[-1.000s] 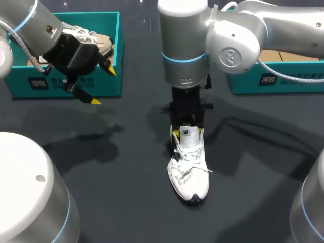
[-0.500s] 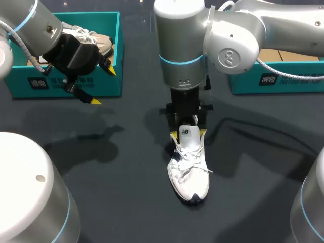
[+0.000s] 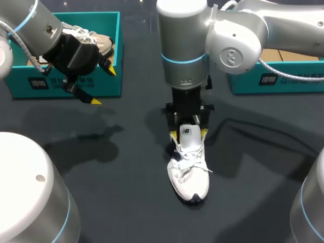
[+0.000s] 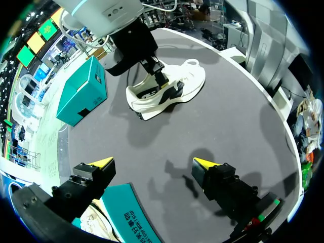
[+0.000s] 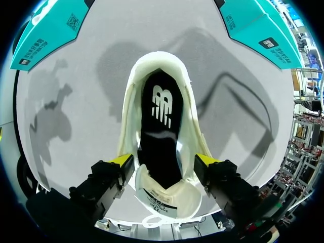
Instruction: Take the shoe out of the shoebox, open the shoe tongue, remove and reinsert the insole, then place the shoe into the shoebox
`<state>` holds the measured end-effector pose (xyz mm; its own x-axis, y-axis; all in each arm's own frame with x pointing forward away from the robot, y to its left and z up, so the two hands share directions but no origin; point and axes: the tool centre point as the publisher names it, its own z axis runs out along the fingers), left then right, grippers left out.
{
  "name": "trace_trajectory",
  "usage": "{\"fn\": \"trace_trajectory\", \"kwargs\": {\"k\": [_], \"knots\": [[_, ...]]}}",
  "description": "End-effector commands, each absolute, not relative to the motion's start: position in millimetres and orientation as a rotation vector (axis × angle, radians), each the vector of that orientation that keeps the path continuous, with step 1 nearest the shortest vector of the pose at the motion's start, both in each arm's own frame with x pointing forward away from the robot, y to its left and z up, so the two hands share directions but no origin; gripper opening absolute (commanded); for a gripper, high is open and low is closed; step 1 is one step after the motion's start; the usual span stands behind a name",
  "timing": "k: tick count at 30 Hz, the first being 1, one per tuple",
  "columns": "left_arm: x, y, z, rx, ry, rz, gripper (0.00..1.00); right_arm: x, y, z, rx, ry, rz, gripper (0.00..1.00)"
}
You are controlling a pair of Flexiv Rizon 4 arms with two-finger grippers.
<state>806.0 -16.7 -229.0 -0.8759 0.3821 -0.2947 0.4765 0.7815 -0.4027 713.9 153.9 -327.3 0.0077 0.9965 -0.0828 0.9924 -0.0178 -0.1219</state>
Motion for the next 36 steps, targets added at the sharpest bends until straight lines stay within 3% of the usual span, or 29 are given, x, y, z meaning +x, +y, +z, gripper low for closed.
{"fn": "trace_trajectory", "kwargs": {"k": [1, 36], "knots": [[804.9, -16.0, -228.7, 0.677, 2.776, -0.702, 1.00, 709.5, 151.3, -325.8, -2.219, -2.181, 0.213, 0.78], [804.9, -16.0, -228.7, 0.677, 2.776, -0.702, 1.00, 685.0, 139.8, -313.4, -2.309, -2.122, 0.168, 0.68]]}}
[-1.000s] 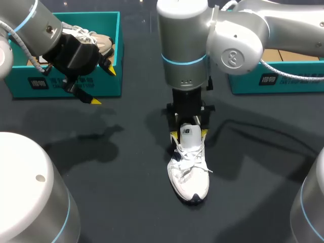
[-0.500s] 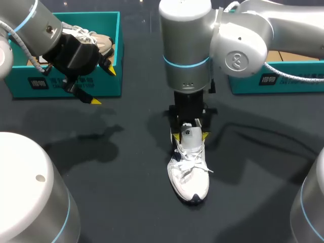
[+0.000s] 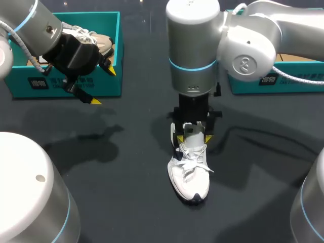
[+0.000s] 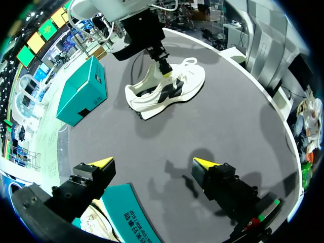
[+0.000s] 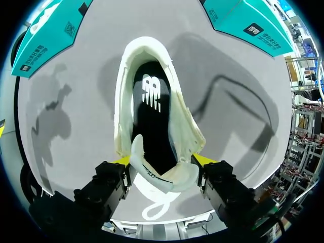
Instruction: Take the shoe out of the shoebox, open the shoe tongue, remove and reinsert the insole, then place the shoe into the shoebox
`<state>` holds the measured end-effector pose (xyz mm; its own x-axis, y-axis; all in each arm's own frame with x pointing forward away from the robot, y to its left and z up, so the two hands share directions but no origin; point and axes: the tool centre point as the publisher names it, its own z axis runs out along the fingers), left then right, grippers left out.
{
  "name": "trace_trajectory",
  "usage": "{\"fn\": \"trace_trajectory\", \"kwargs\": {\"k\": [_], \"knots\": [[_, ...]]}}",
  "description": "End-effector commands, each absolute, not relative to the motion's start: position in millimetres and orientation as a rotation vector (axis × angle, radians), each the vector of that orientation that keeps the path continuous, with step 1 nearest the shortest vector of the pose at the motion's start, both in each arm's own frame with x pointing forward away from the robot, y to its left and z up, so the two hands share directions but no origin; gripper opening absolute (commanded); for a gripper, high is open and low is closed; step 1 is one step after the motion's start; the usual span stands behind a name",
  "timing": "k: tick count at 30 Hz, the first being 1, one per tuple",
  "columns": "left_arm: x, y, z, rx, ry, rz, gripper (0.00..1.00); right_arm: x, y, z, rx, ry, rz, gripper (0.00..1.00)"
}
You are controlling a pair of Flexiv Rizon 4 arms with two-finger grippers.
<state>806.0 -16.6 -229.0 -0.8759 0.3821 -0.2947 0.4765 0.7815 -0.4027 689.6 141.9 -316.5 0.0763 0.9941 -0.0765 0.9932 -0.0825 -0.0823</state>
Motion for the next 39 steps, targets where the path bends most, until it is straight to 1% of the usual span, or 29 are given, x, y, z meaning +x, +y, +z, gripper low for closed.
{"fn": "trace_trajectory", "kwargs": {"k": [1, 13, 17, 20, 22, 25, 31, 33, 36, 39], "knots": [[804.9, -16.0, -228.7, 0.677, 2.776, -0.702, 1.00, 683.9, 139.2, -312.8, -2.313, -2.119, 0.168, 0.68], [804.9, -16.0, -228.7, 0.677, 2.776, -0.702, 1.00, 666.6, 138.0, -299.7, -2.349, -2.104, 0.124, 0.65], [804.9, -16.0, -228.7, 0.677, 2.776, -0.702, 1.00, 660.0, 140.6, -297.1, -2.348, -2.103, 0.113, 0.62], [804.9, -16.0, -228.7, 0.677, 2.776, -0.702, 1.00, 654.6, 144.8, -297.3, -2.330, -2.111, 0.106, 0.62], [804.9, -16.0, -228.7, 0.677, 2.776, -0.702, 1.00, 649.5, 147.1, -295.9, -2.326, -2.116, 0.099, 0.59], [804.9, -16.0, -228.7, 0.677, 2.776, -0.702, 1.00, 639.2, 148.3, -290.2, -2.337, -2.120, 0.081, 0.50], [804.9, -16.0, -228.7, 0.677, 2.776, -0.702, 1.00, 619.3, 149.2, -279.5, -2.376, -2.131, 0.047, 0.44], [804.9, -16.0, -228.7, 0.677, 2.776, -0.702, 1.00, 615.5, 149.5, -279.2, -2.381, -2.132, 0.042, 0.38], [804.9, -16.0, -228.7, 0.677, 2.776, -0.702, 1.00, 614.4, 150.6, -281.4, -2.383, -2.137, 0.044, 0.33], [804.9, -16.0, -228.7, 0.677, 2.776, -0.702, 1.00, 617.7, 152.4, -285.3, -2.388, -2.144, 0.055, 0.24]]}}
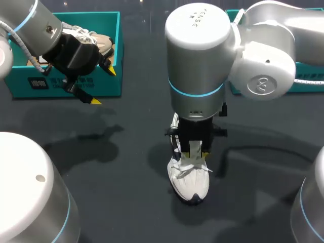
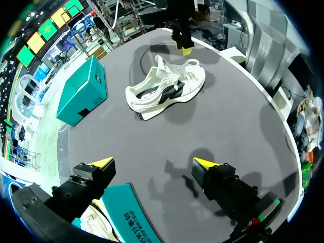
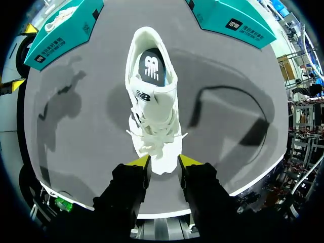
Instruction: Take the shoe out of the shoebox, open the shoe tongue, remove and reinsert the insole, then place the shoe into the shoebox
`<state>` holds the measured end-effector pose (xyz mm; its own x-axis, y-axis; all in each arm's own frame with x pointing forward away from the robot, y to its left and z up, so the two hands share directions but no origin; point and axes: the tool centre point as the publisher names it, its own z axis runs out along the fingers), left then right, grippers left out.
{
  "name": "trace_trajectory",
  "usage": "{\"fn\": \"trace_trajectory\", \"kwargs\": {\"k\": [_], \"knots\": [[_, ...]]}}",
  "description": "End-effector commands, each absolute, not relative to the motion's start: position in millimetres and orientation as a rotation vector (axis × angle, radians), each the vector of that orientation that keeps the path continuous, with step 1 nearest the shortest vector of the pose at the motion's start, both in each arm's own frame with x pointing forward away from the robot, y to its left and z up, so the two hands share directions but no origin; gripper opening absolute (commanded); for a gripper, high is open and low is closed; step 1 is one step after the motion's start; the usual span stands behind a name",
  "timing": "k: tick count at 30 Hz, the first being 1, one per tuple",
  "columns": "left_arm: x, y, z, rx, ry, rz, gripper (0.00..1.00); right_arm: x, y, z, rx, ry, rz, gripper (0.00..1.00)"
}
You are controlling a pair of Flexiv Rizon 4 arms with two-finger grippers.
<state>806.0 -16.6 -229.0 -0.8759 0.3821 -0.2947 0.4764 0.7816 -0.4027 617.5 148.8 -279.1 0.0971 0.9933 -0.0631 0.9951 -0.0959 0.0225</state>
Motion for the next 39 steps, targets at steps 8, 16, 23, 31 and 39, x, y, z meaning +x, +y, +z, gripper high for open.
{"fn": "trace_trajectory", "kwargs": {"k": [8, 16, 23, 31, 39], "knots": [[804.9, -16.0, -228.7, 0.677, 2.776, -0.702, 1.00, 633.2, 157.2, -292.5, 2.263, 2.037, -0.067, 0.19], [804.9, -16.0, -228.7, 0.677, 2.776, -0.702, 1.00, 643.0, 161.4, -295.7, 2.259, 2.034, -0.056, 0.11], [804.9, -16.0, -228.7, 0.677, 2.776, -0.702, 1.00, 660.5, 163.1, -309.8, 2.248, 2.061, -0.096, 0.12], [804.9, -16.0, -228.7, 0.677, 2.776, -0.702, 1.00, 681.8, 164.7, -327.3, 2.245, 2.093, -0.154, 0.11], [804.9, -16.0, -228.7, 0.677, 2.776, -0.702, 1.00, 681.7, 165.9, -320.8, 2.220, 2.099, -0.141, 0.13]]}}
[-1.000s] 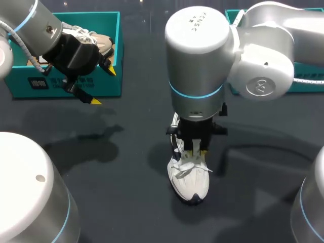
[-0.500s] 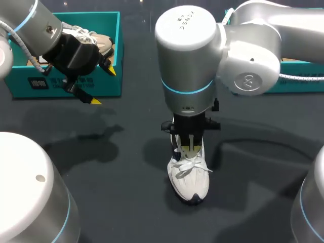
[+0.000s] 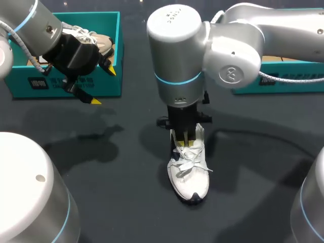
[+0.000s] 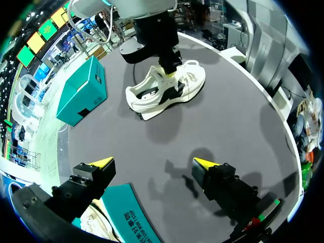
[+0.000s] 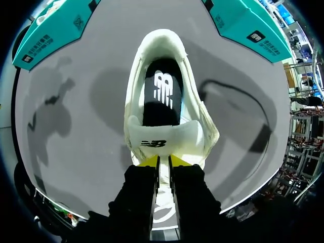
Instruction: Take the shoe out of the shoebox, open the shoe tongue, remove and reinsert the insole, then place the shoe into the shoebox
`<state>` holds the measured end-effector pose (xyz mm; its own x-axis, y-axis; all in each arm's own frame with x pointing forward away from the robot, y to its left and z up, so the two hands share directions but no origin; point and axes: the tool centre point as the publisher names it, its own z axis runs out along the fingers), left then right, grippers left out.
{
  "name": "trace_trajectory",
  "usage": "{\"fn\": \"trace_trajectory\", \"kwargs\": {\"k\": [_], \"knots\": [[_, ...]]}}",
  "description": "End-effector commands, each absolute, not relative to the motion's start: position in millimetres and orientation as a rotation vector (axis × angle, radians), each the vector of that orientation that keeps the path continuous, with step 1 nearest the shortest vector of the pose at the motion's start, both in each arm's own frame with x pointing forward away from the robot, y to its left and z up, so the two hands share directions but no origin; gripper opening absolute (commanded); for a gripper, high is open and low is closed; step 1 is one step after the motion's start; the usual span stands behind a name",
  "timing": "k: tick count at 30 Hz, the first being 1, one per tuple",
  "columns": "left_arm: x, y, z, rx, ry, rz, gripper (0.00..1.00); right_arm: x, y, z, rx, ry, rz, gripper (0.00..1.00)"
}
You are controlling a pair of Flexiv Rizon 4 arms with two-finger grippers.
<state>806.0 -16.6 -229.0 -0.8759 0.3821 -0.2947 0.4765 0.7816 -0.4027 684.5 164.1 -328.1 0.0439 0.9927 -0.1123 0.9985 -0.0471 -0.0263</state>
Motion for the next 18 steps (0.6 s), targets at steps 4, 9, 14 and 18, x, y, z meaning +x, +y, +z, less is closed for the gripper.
{"fn": "trace_trajectory", "kwargs": {"k": [4, 9, 14, 18], "knots": [[804.9, -16.0, -228.7, 0.677, 2.776, -0.702, 1.00, 674.4, 160.1, -307.3, 2.211, 2.047, -0.100, 0.15], [804.9, -16.0, -228.7, 0.677, 2.776, -0.702, 1.00, 675.3, 150.1, -303.7, 2.226, 1.986, -0.093, 0.17], [804.9, -16.0, -228.7, 0.677, 2.776, -0.702, 1.00, 683.3, 138.1, -312.4, 2.277, 1.949, -0.124, 0.18], [804.9, -16.0, -228.7, 0.677, 2.776, -0.702, 1.00, 690.7, 134.2, -324.9, 2.306, 1.950, -0.178, 0.18]]}}
